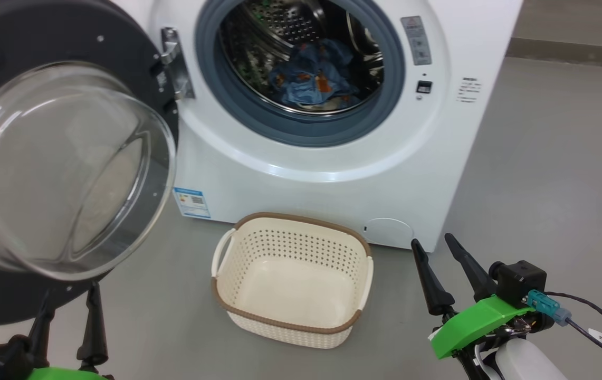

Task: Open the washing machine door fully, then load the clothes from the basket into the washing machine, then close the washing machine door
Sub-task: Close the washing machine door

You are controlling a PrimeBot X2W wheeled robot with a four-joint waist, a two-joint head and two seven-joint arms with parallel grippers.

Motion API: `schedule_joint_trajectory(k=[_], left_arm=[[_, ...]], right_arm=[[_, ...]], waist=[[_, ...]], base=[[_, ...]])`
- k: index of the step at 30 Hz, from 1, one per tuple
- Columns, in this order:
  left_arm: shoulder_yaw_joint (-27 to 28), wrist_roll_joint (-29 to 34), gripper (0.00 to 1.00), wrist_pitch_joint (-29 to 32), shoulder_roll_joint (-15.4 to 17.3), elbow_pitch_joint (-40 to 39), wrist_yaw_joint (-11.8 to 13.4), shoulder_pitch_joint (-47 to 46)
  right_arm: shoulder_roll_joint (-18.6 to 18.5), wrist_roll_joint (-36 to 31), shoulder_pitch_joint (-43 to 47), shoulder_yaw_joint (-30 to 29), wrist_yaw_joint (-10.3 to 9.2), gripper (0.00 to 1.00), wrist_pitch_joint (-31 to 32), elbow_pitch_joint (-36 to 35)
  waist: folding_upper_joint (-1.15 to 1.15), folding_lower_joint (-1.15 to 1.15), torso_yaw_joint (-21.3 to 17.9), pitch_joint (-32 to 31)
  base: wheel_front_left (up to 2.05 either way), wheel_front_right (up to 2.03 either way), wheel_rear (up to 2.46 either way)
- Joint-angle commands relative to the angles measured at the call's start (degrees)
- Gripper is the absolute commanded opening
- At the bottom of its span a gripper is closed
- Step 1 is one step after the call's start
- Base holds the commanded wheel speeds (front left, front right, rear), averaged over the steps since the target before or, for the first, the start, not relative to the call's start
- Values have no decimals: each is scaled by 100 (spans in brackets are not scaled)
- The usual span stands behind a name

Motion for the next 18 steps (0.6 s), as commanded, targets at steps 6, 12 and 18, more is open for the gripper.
schedule_joint_trajectory(k=[6,12,18], left_arm=[[155,107,100,51,221,-205,113,-82],[140,89,100,69,236,-212,136,-81],[125,55,100,76,226,-206,159,-60]], right_arm=[[-15,90,-26,175,42,100,-47,-87],[-17,111,-16,176,42,100,-47,-80],[-3,147,-16,203,42,100,-47,-76]], waist=[[0,0,507,-75],[0,0,754,-96],[0,0,950,-121]], base=[[0,0,0],[0,0,0],[0,0,0]])
